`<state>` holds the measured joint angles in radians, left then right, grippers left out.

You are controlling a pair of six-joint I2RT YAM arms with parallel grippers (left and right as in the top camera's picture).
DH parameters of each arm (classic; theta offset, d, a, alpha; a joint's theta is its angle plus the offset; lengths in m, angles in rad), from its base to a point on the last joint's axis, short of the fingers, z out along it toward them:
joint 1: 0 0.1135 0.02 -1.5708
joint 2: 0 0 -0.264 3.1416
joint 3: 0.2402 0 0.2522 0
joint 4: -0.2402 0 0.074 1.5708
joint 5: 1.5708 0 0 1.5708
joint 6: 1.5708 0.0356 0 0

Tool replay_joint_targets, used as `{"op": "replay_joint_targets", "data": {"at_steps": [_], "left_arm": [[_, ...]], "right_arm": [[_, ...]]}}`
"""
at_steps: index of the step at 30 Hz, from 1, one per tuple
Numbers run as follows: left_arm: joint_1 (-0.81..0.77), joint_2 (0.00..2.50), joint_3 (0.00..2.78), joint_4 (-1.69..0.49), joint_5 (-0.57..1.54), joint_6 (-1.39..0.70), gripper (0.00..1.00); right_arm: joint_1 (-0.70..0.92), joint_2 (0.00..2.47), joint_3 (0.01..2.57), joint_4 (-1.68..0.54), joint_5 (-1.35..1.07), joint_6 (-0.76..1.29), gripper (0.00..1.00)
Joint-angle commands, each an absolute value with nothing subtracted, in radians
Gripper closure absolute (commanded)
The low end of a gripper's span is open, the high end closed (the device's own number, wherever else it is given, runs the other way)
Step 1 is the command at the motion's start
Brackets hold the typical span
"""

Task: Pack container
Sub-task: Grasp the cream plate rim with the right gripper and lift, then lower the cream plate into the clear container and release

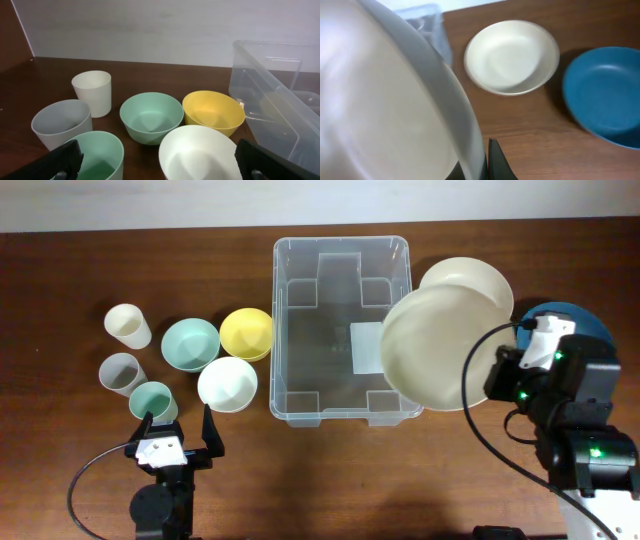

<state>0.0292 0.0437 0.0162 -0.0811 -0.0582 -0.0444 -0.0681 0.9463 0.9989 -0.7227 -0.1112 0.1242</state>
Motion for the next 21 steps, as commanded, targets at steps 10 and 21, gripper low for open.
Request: {"op": "replay_joint_targets", "data": {"at_steps": [10, 21], "left_arm": [[0.026, 0.038, 0.009, -0.079, -0.047, -0.028, 0.0], [0.026, 0.038, 0.009, -0.079, -0.047, -0.028, 0.0]], "right_arm": [[0.212, 1.254, 1.035, -0.496, -0.089, 0.149, 0.96], [0.295, 1.634, 1.314, -0.324, -0.073, 0.135, 0.96]]}}
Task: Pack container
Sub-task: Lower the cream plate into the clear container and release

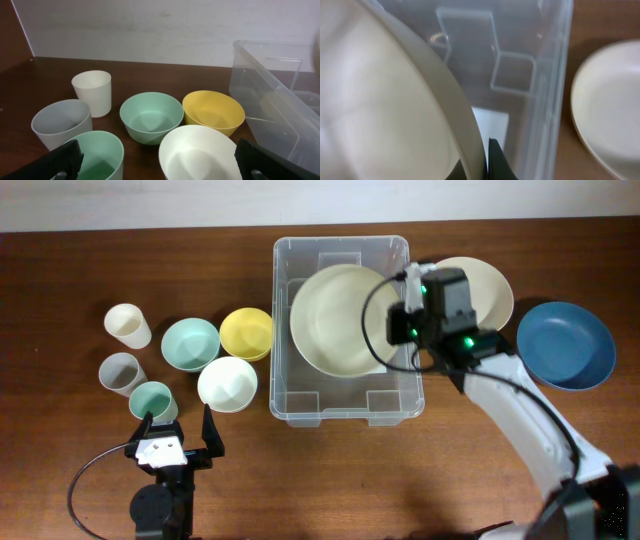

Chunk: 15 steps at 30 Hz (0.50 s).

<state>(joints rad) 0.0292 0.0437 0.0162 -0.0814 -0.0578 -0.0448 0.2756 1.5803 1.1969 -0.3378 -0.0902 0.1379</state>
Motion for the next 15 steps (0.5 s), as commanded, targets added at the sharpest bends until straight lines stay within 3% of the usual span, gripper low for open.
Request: {"op": "replay_joint_targets", "data": {"at_steps": [1, 15], "left_arm": [[0.026, 0.038, 0.009, -0.079, -0.048, -0.028, 0.01], [0.026, 0.038, 0.009, -0.079, -0.047, -0.028, 0.0]], "right_arm": [[0.297, 1.659, 1.347, -0.324, -0.065, 0.128, 0.96], [0.303, 1.872, 1.455, -0.289, -0.055, 0.109, 0.96]]}}
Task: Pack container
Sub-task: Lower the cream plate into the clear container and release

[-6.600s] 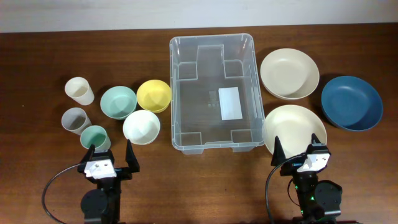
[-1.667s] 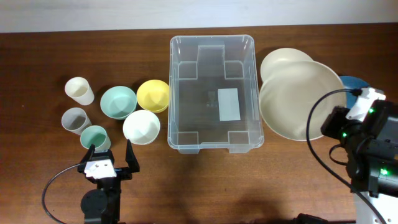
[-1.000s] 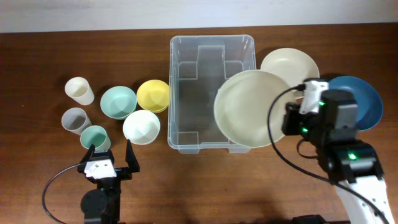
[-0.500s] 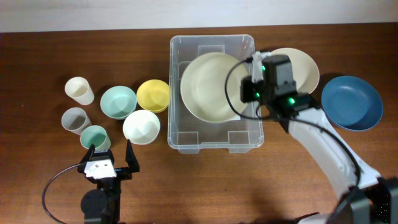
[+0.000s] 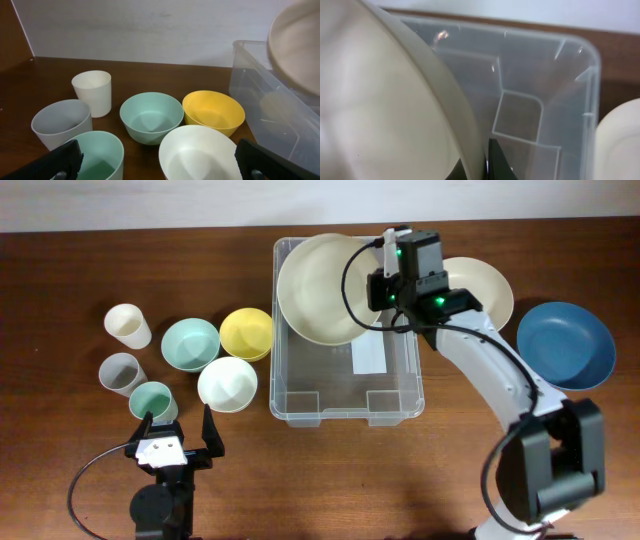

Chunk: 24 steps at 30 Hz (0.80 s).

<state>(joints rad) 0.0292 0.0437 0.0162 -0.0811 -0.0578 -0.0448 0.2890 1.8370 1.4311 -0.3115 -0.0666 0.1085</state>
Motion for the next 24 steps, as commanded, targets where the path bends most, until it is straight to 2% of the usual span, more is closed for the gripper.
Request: {"op": "replay_joint_targets", "data": {"at_steps": [1, 15, 16, 18, 20, 24], "left_arm": [[0.026, 0.038, 0.009, -0.079, -0.048, -0.028, 0.0], [0.026, 0.038, 0.009, -0.079, -0.047, -0.028, 0.0], [0.026, 0.038, 0.009, -0.079, -0.047, -0.028, 0.01], [0.026, 0.038, 0.009, -0.079, -0.047, -0.028, 0.0], [0.026, 0.038, 0.009, -0.079, -0.048, -0.028, 0.0], [0.026, 0.038, 0.009, -0.079, -0.047, -0.028, 0.0]], "right_arm": [[0.306, 1.884, 1.455, -0.28, -0.051, 0.109, 0.96], [0.307, 2.018, 1.455, -0.215, 0.009, 0.109, 0.96], [0.307, 2.015, 1.457, -0.208, 0.012, 0.109, 0.88], [0.307, 2.015, 1.469, -0.209, 0.012, 0.109, 0.53], [0.308, 2.015, 1.485, -0.221, 0.011, 0.109, 0.41], [0.315, 2.007, 1.592, -0.339, 0.008, 0.109, 0.36]]}}
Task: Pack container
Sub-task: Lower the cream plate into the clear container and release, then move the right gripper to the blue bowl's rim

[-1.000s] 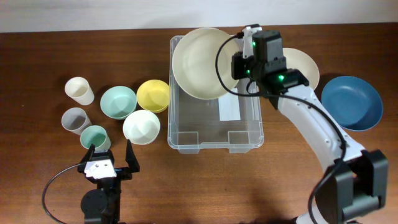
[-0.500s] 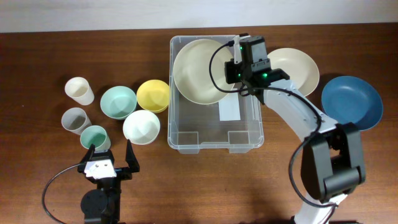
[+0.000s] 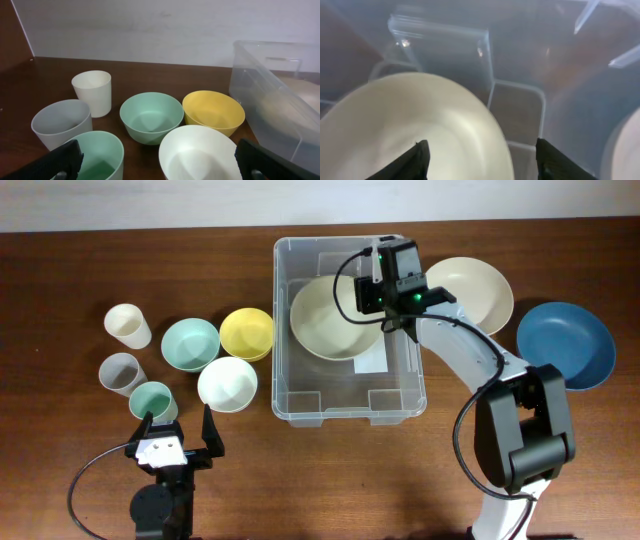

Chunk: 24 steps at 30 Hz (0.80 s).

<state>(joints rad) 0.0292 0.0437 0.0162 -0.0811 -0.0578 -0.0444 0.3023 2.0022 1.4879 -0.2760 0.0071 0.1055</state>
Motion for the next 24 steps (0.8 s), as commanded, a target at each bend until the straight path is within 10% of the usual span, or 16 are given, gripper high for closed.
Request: {"op": "replay_joint_targets", "data": {"at_steps": [1, 13, 24], "left_arm": [[0.026, 0.038, 0.009, -0.079, -0.047, -0.028, 0.0], [0.026, 0.038, 0.009, -0.079, -0.047, -0.028, 0.01], [0.026, 0.038, 0.009, -0.079, -0.048, -0.028, 0.0]], "right_arm": [[0.315, 2.002, 1.62, -0.374, 0.008, 0.109, 0.36], [0.196, 1.884, 2.023, -1.041, 0.039, 0.16, 0.35], [-0.369, 1.819, 2.001, -1.287, 0.035, 0.186, 0.28]]}}
